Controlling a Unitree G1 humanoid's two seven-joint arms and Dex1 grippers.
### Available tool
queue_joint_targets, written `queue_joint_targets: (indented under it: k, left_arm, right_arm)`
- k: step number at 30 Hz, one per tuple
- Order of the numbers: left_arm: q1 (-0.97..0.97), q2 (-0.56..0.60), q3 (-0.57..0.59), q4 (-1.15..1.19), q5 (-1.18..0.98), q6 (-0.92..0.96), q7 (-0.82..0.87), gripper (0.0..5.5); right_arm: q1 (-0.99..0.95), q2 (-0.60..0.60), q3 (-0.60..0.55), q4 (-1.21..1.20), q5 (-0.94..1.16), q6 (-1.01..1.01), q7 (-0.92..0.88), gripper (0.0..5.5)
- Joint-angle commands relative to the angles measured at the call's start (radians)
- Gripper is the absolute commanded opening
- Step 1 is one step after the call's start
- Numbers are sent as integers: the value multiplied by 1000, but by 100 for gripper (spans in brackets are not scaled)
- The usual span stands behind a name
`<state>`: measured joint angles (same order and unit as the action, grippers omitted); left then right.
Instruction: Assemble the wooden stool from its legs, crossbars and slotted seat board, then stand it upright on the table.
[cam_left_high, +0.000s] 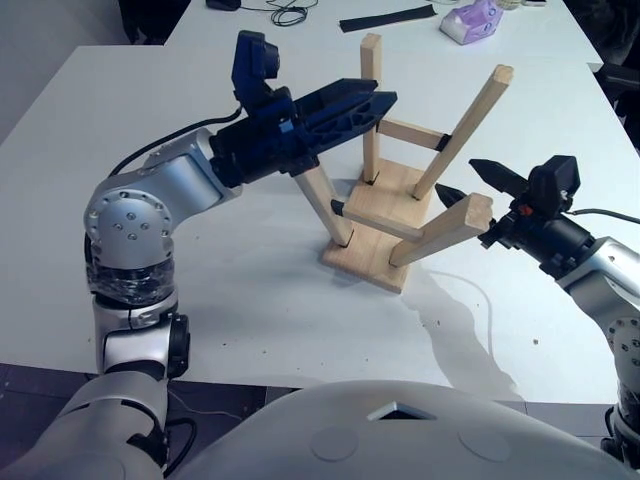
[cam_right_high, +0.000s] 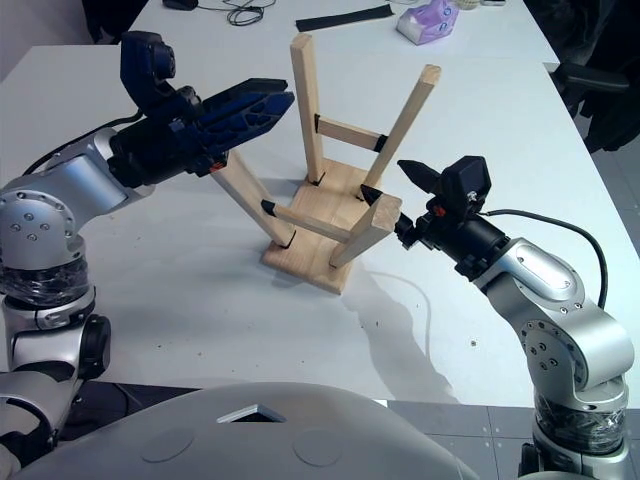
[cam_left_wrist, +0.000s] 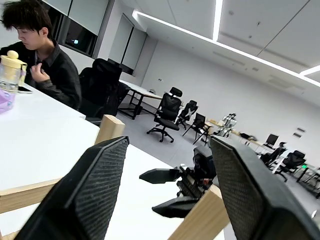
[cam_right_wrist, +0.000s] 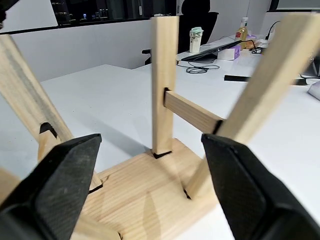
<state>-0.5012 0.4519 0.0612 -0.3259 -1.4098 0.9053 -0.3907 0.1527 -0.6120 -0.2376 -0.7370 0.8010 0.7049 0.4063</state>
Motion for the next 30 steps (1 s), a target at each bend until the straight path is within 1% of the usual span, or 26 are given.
queue_joint_targets:
  k: [1,5,8,10,12,14,15,17,19,20,21,23,24,26,30]
  left_arm:
    - [-57,-15,15,42,-73,41,66,300]
    - [-117,8,72,19,-171,32,118,300]
    - [-161,54,129,27,-190,17,127,300]
    - [-177,92,162,46,-146,0,125,300]
    - [-161,162,172,54,4,-35,102,300]
    - [-71,257,134,34,244,-116,44,300]
    - [4,294,107,18,366,-173,19,300]
    - [135,335,48,0,570,-291,-18,300]
    - [226,310,9,4,673,-370,-25,300]
    - [269,301,-21,2,734,-410,-25,300]
    - [311,284,-54,-4,781,-444,-31,300]
    - [379,273,-130,-16,904,-530,-52,300]
    - [403,261,-164,-30,944,-560,-67,300]
    - [425,232,-214,-60,997,-596,-86,300]
    - [423,180,-235,-91,1019,-605,-116,300]
  right_arm:
    - [10,6,1,-8,-31,-14,-15,372]
    - [10,19,-8,6,-63,-30,-28,372]
    - [18,22,-26,25,-102,-44,-47,372]
    - [29,18,-37,23,-147,-44,-82,372]
    - [46,56,-65,-7,-174,-19,-171,372]
    - [100,89,-63,-81,-216,7,-250,372]
    - [130,106,-43,-128,-230,20,-281,372]
    - [178,123,7,-207,-245,42,-319,372]
    - [225,68,64,-266,-249,86,-291,372]
    - [245,13,92,-285,-261,100,-254,372]
    - [271,-71,122,-298,-292,100,-202,372]
    - [287,-169,153,-308,-330,102,-149,372]
    - [277,-186,166,-309,-341,117,-158,372]
    - [247,-172,205,-309,-351,151,-206,372]
    - [191,-88,331,-301,-444,236,-339,372]
